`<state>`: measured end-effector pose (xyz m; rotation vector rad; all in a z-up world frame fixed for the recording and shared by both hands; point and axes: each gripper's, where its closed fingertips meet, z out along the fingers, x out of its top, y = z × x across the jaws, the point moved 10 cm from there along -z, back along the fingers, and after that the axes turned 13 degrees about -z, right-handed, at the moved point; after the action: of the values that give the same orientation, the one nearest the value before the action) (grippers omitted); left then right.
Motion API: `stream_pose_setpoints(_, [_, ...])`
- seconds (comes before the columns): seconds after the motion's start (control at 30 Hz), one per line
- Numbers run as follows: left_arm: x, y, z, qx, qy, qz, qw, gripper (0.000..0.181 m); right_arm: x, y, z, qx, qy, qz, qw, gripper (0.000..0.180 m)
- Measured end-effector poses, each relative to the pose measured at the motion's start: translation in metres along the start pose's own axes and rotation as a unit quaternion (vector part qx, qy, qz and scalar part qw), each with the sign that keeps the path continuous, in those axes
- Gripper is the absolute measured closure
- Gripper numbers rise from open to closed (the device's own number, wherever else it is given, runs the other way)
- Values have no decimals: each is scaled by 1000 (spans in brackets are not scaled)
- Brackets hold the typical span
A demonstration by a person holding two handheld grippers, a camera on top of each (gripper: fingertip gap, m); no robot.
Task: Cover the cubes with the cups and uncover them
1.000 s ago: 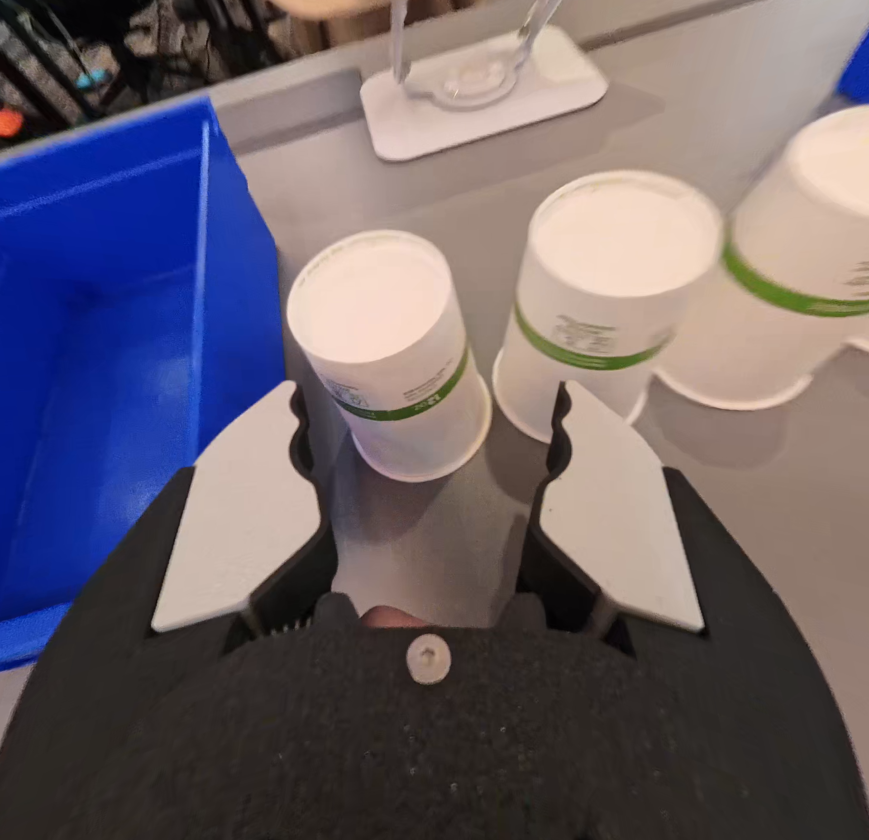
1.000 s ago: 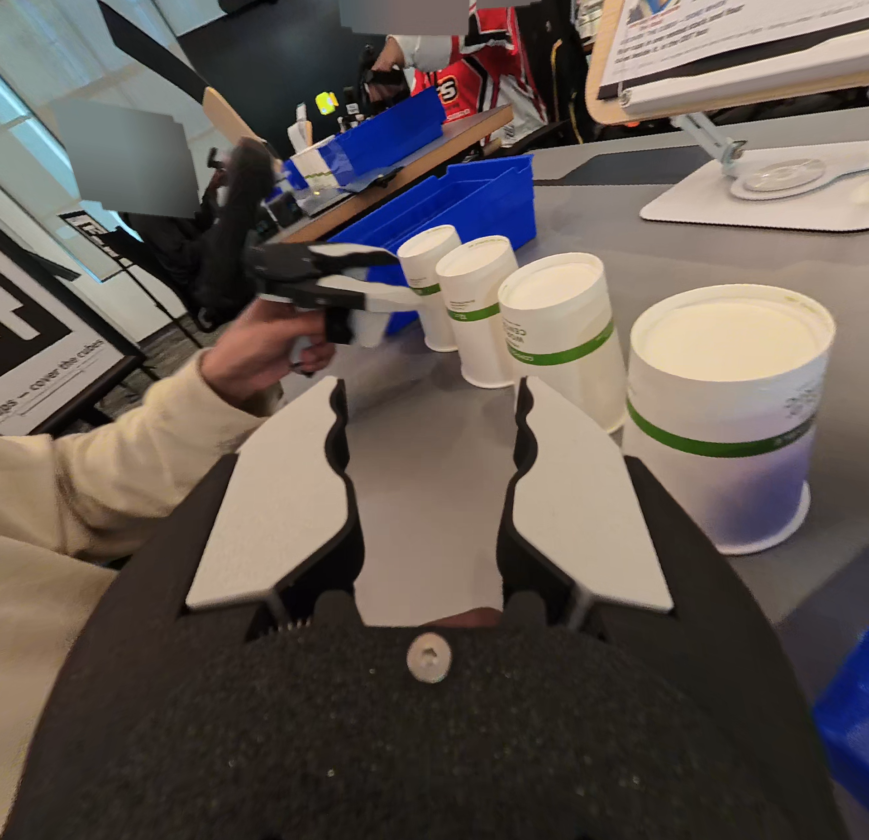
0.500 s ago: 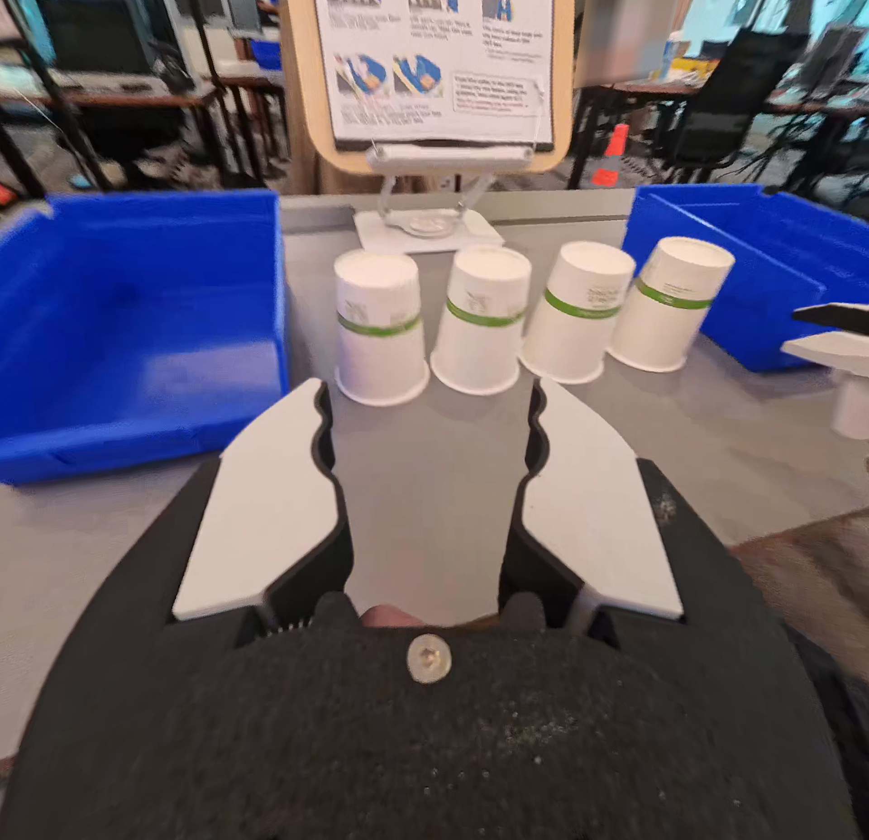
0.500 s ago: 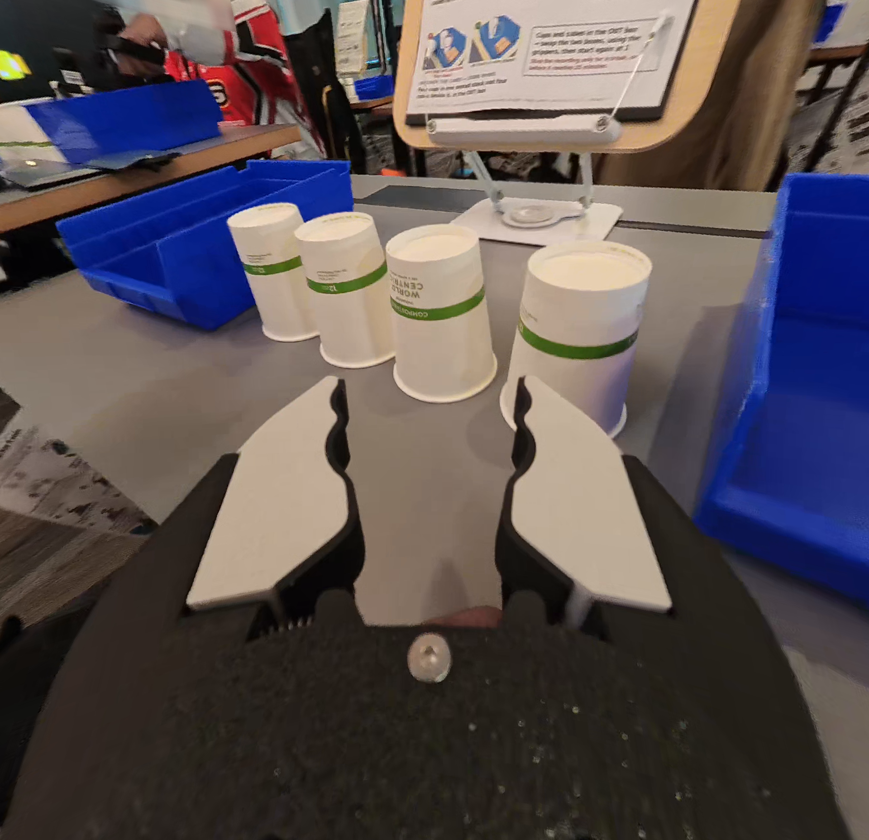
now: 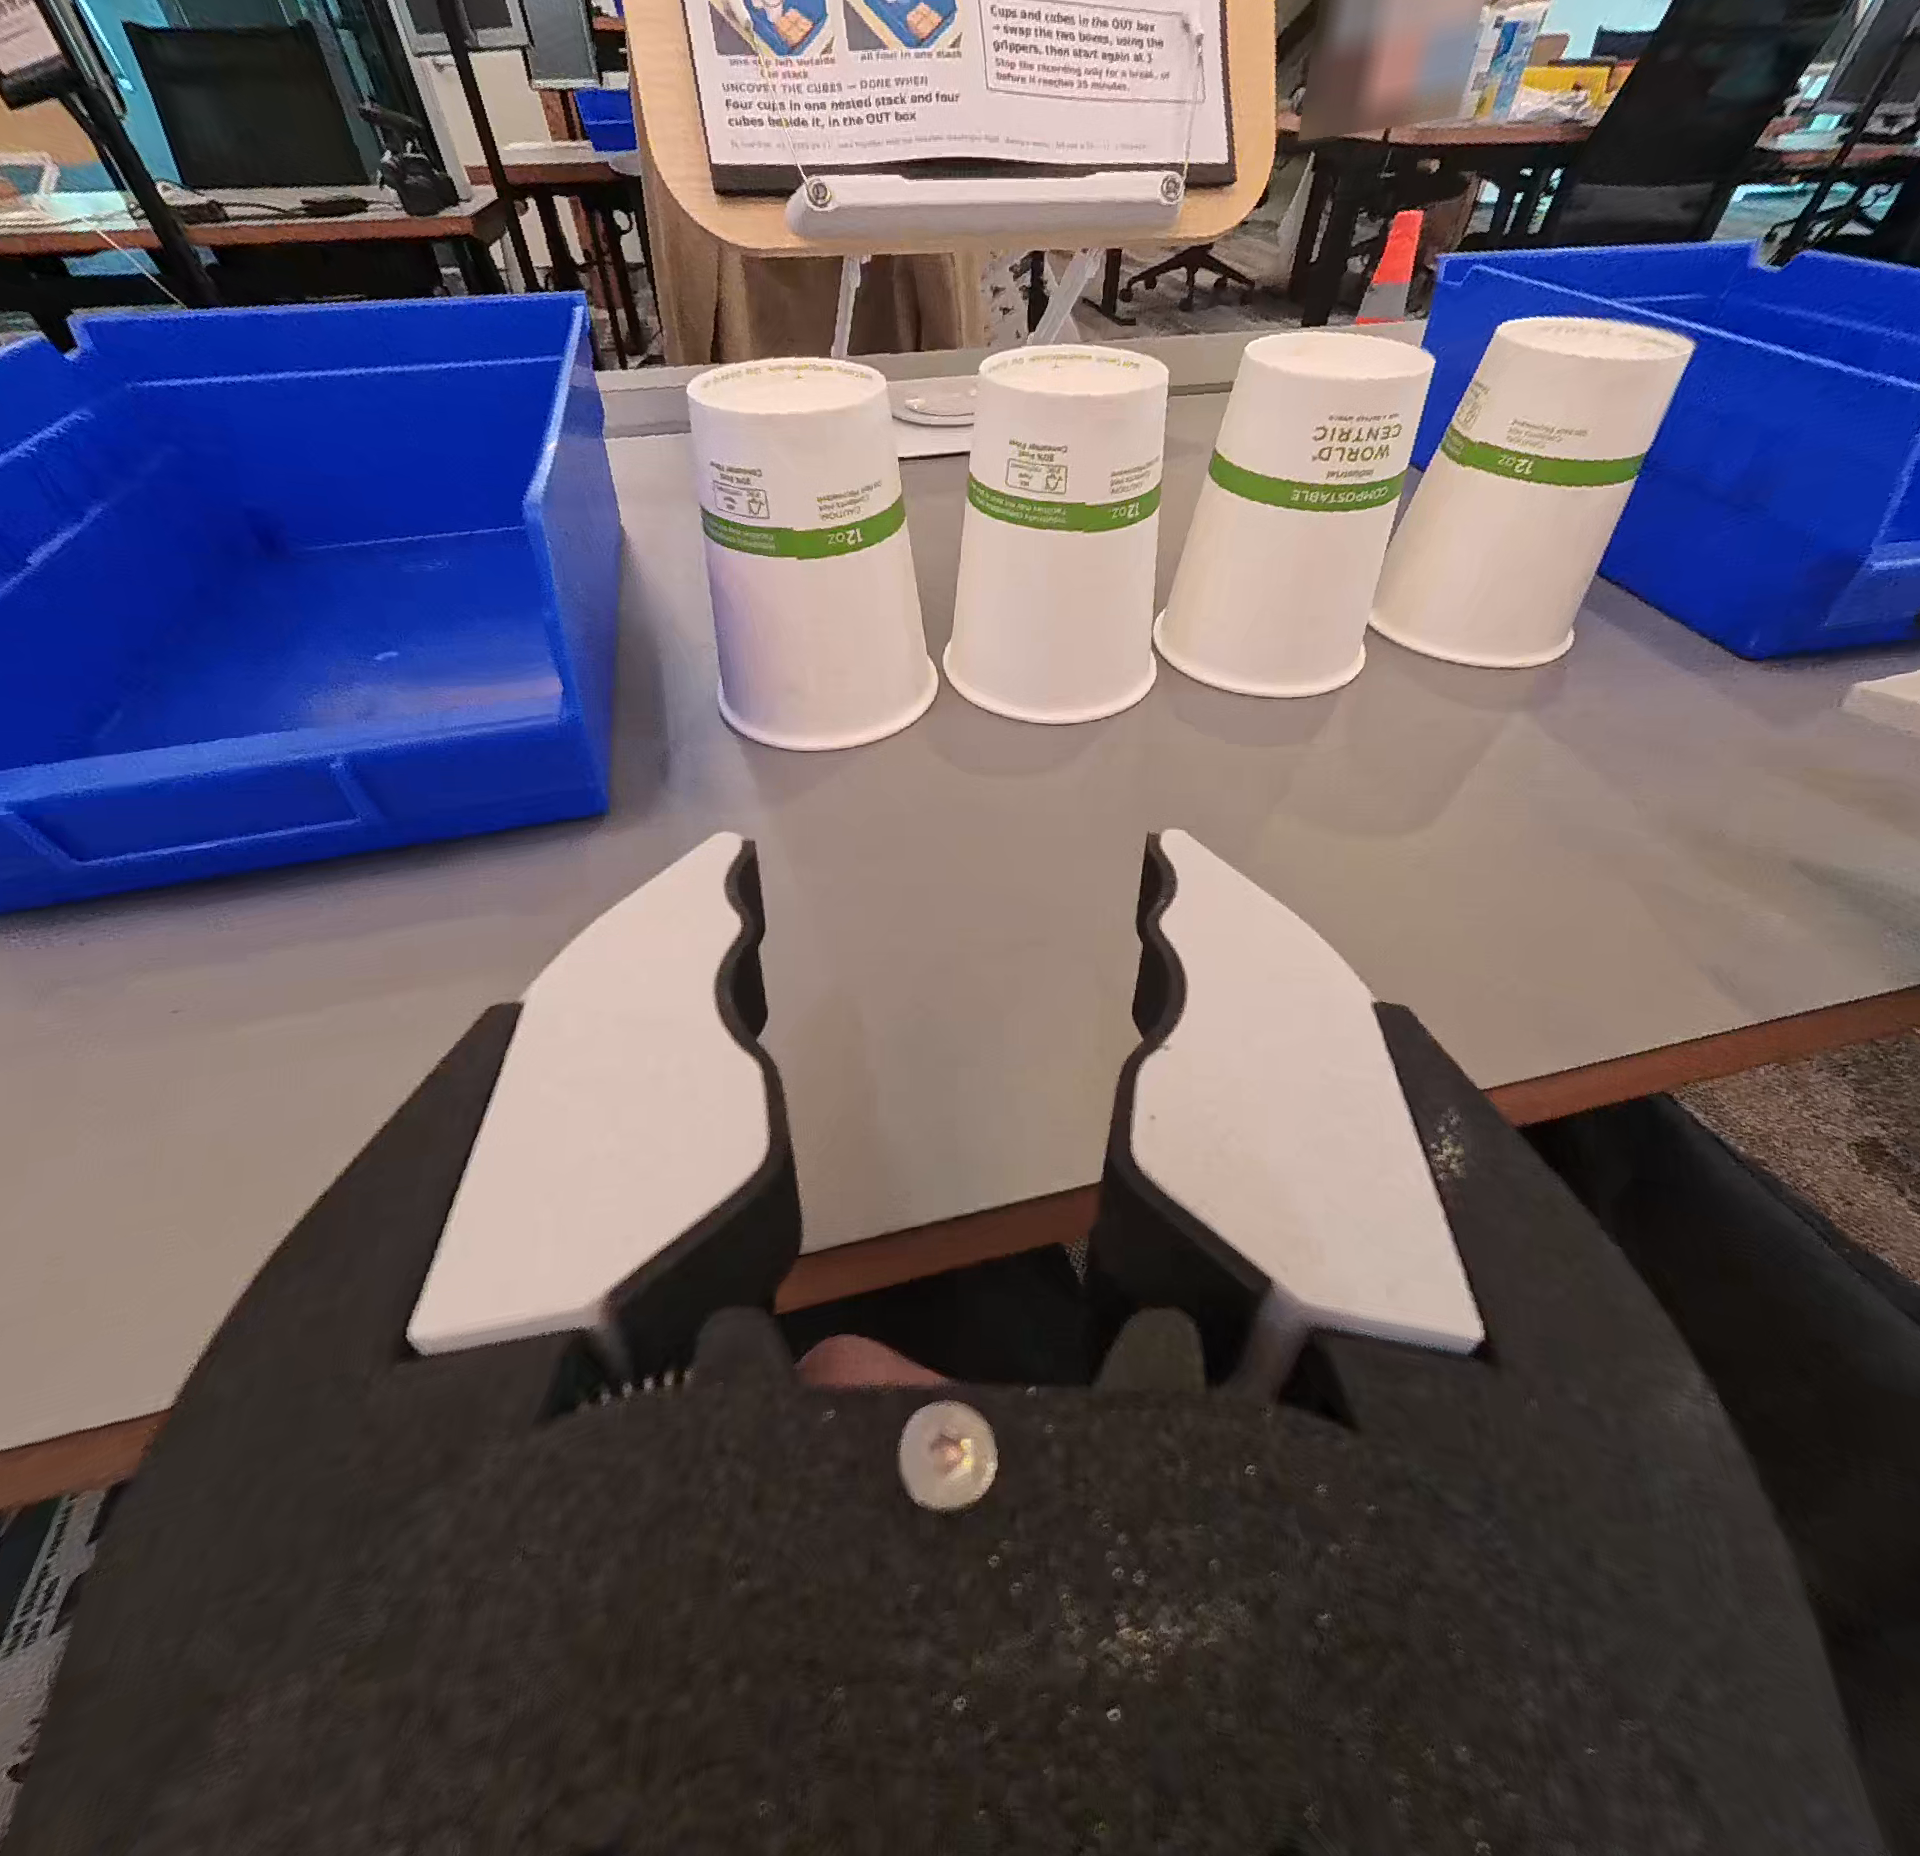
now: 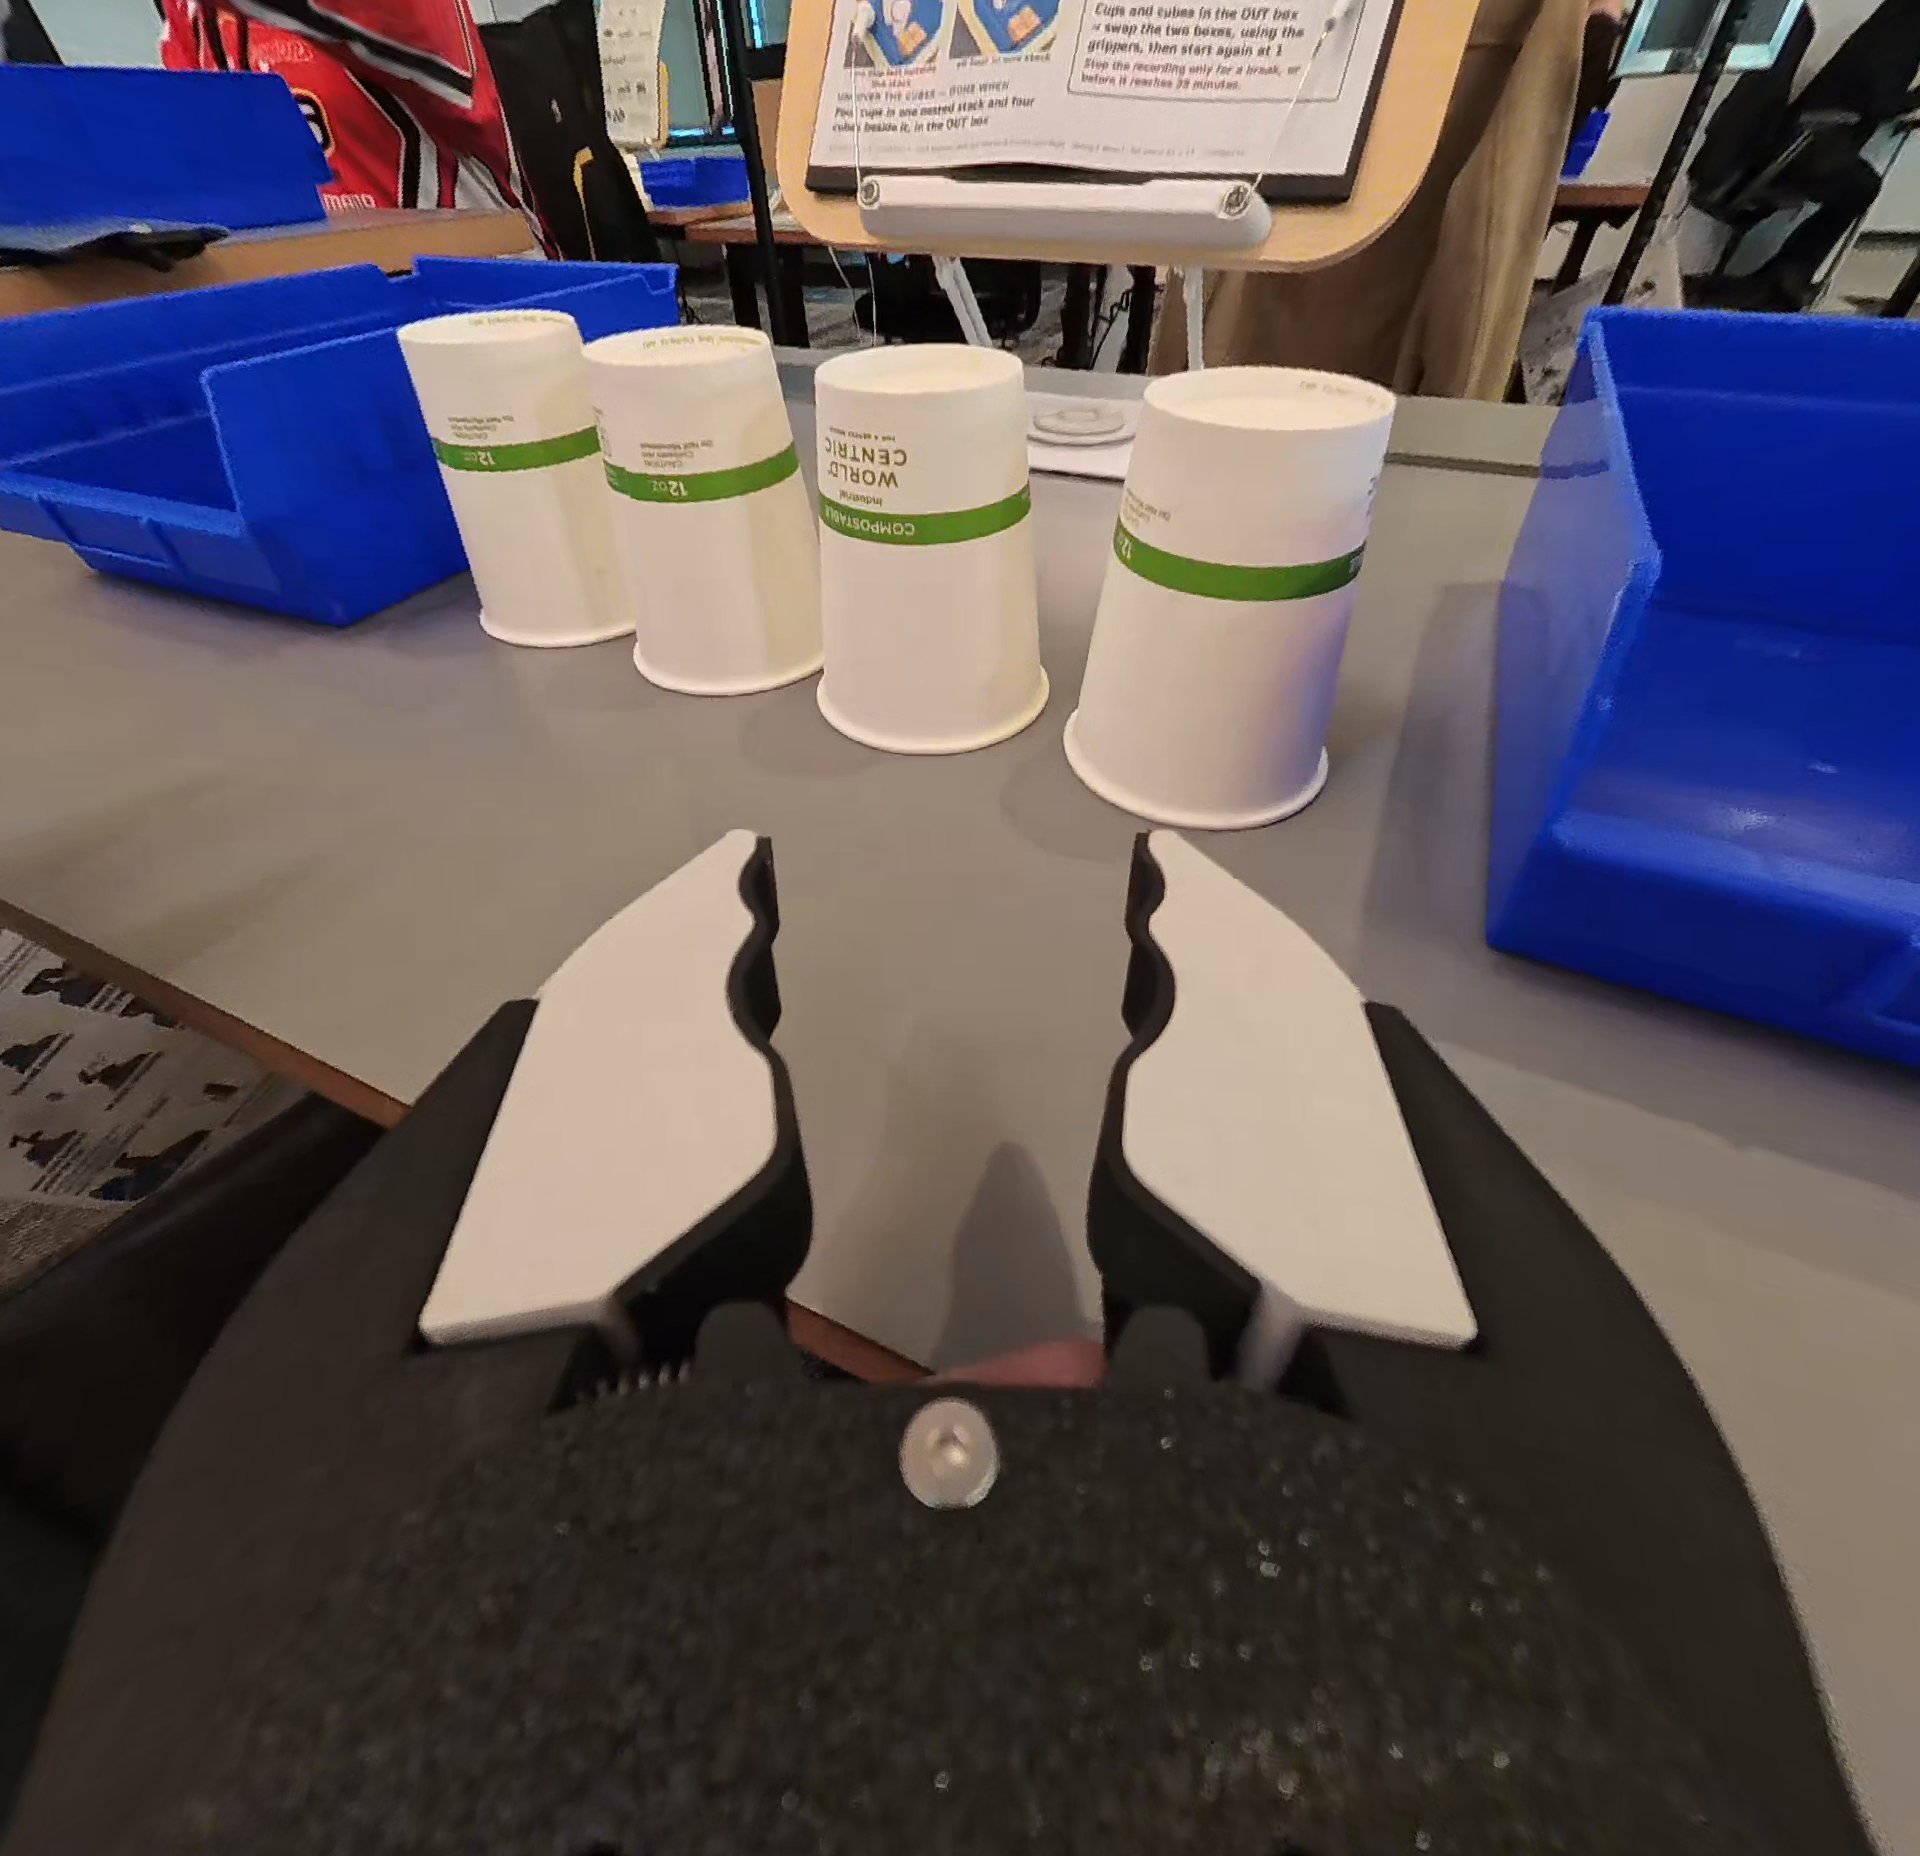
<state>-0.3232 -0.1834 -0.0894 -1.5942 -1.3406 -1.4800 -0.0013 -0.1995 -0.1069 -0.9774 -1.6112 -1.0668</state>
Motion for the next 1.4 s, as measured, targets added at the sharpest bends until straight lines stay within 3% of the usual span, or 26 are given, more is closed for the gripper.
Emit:
stream_pose_setpoints(0.03, [0, 1, 1, 1, 1, 4, 1000, 111, 0, 0, -1, -4, 2, -5, 1000, 115])
stream_pose_setpoints(0.27, [-3, -2, 10, -5, 5, 12, 1000, 112, -11, -9, -15, 9, 20, 18, 1000, 114])
stream_pose_setpoints(0.43, [-3, -8, 9, -11, -6, -22, 1000, 111, -10, -16, -16, 7, 22, -22, 999, 114])
stream_pose_setpoints(0.7, [-6, -3, 8, 8, 5, 26, 1000, 107, -11, -15, -14, 5, 17, -33, 999, 115])
stream_pose_setpoints(1.27, [-15, -4, 17, 6, -29, 23, 999, 109, -14, -10, -12, 9, 5, -24, 1000, 116])
stream_pose_setpoints(1.4, [11, -5, 33, 16, -28, 20, 999, 109, -13, -11, -11, 15, 6, -19, 1000, 116])
